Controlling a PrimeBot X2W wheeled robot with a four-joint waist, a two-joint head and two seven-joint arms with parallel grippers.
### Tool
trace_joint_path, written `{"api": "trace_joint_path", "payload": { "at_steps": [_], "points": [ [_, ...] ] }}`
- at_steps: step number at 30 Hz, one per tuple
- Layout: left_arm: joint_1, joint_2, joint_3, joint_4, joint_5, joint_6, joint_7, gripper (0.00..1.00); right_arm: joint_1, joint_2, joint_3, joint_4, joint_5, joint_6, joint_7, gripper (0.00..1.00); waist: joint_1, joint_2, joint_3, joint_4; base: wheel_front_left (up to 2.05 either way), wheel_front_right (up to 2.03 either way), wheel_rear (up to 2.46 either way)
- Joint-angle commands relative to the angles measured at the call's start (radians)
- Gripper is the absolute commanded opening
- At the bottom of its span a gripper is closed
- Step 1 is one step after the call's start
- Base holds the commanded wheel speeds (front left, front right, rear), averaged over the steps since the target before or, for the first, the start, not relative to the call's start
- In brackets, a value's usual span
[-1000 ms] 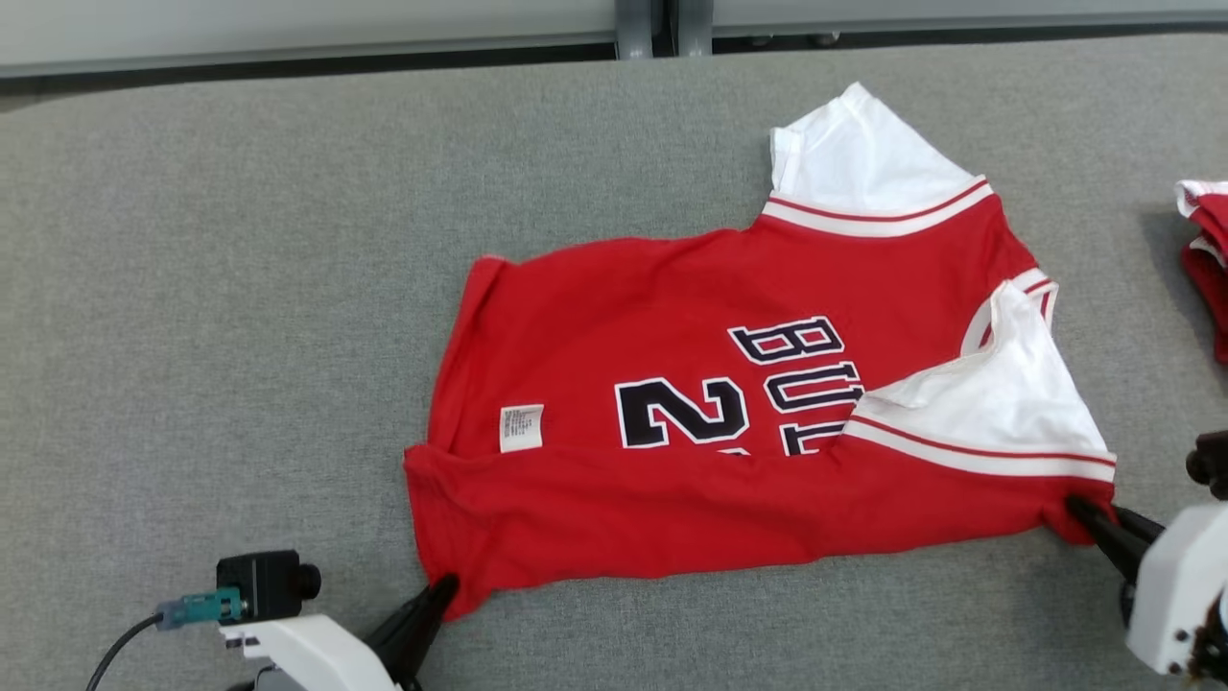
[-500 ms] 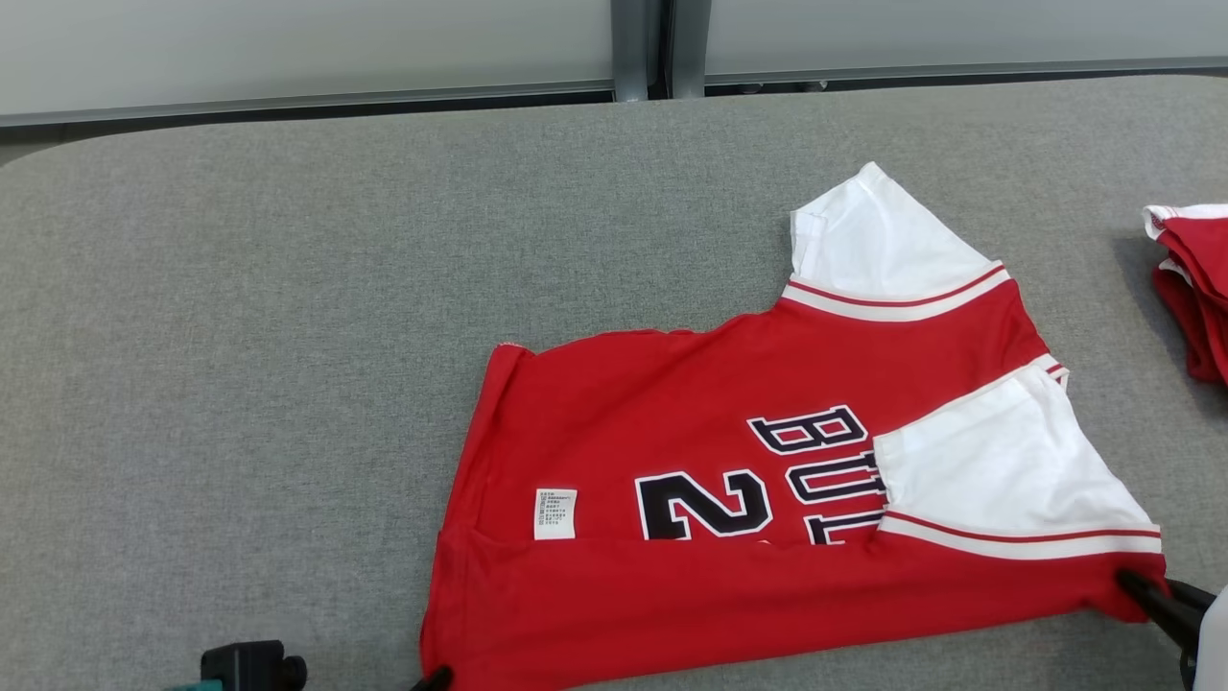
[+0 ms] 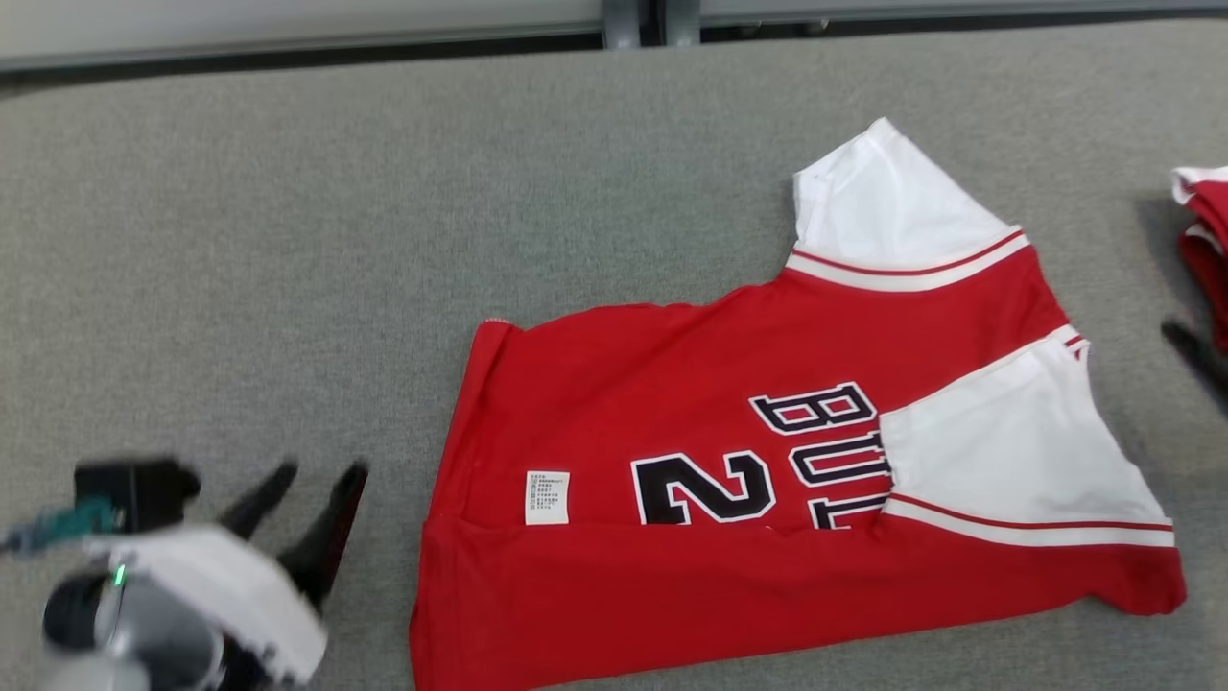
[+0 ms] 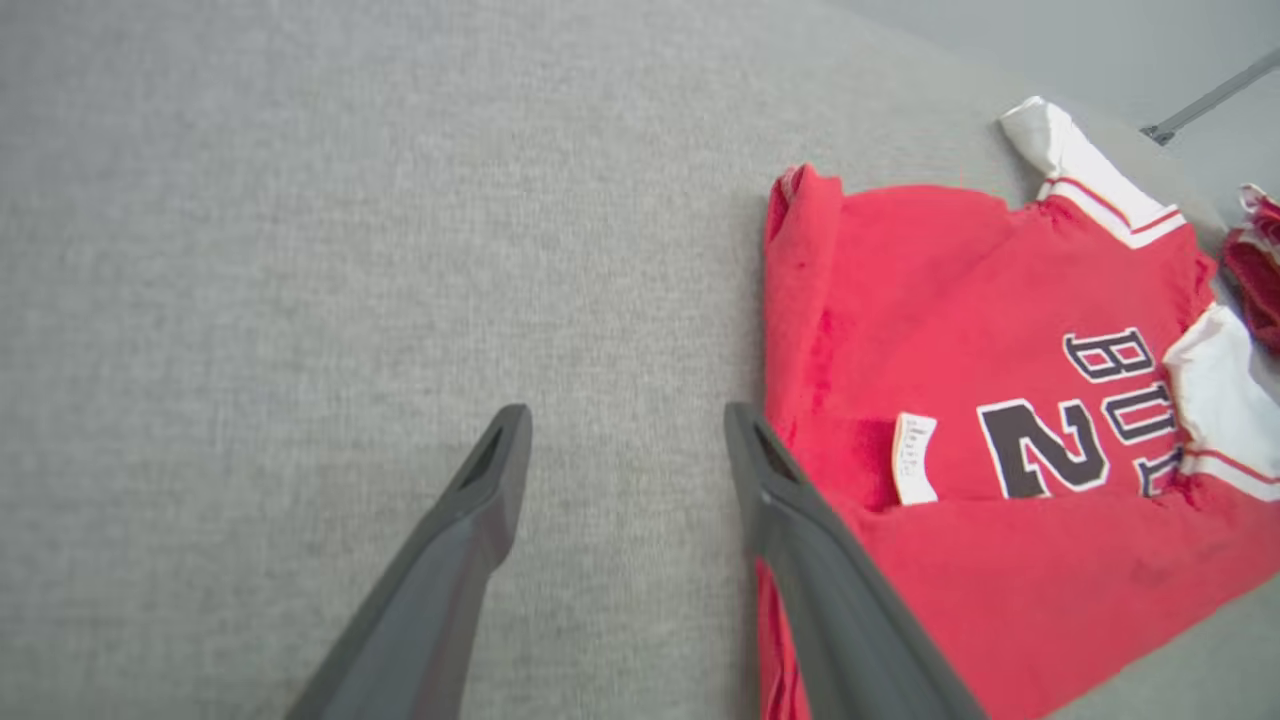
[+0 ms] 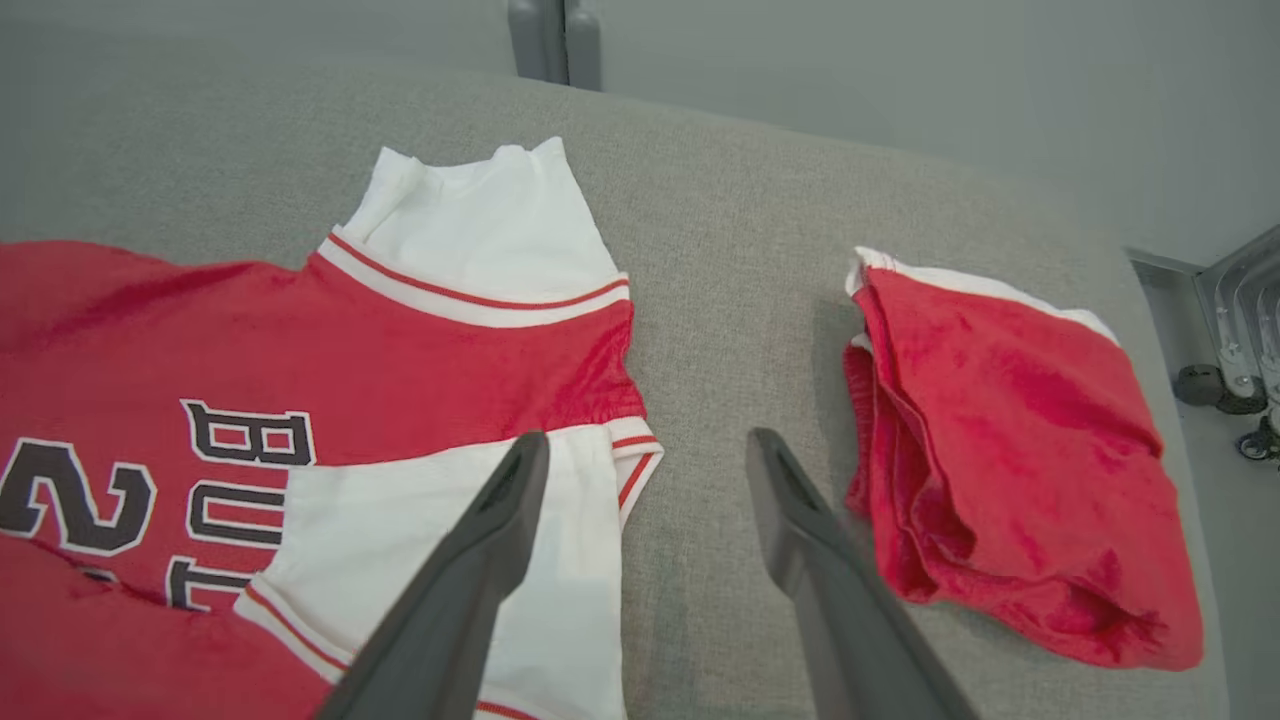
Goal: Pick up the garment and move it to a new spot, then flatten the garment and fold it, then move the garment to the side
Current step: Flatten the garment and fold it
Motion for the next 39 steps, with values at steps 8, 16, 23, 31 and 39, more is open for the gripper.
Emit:
{"api": "trace_joint_path", "payload": {
  "at_steps": [8, 16, 23, 31, 39],
  "points": [
    [-0.468, -0.118, -0.156, 0.103, 0.139, -0.034, 0.168, 1.0, -0.452, 0.052, 0.152, 0.181, -0.127, 0.0, 0.046, 1.0, 0.0, -0.0001, 0.218, 0.084, 0.0, 0.0, 0.0],
    [-0.659, -0.228, -0.254, 0.223, 0.186, -0.111, 0.211, 1.0, -0.67, 0.081, 0.249, 0.428, -0.194, 0.0, 0.037, 1.0, 0.0, -0.0001, 0.288, 0.151, 0.0, 0.0, 0.0],
    [-0.7, -0.257, -0.296, 0.243, 0.206, -0.137, 0.226, 1.0, -0.711, 0.088, 0.284, 0.542, -0.192, 0.0, 0.006, 1.0, 0.0, -0.0001, 0.291, 0.169, 0.0, 0.0, 0.0],
    [-0.726, -0.263, -0.306, 0.2, 0.217, -0.137, 0.226, 1.0, -0.732, 0.096, 0.342, 0.618, -0.175, 0.0, -0.033, 1.0, 0.0, -0.0001, 0.277, 0.17, 0.0, 0.0, 0.0],
    [-0.703, -0.264, -0.334, 0.164, 0.209, -0.135, 0.254, 1.0, -0.773, 0.097, 0.398, 0.639, -0.156, 0.0, -0.045, 1.0, 0.0, -0.0001, 0.286, 0.17, 0.0, 0.0, 0.0]
  ]
}}
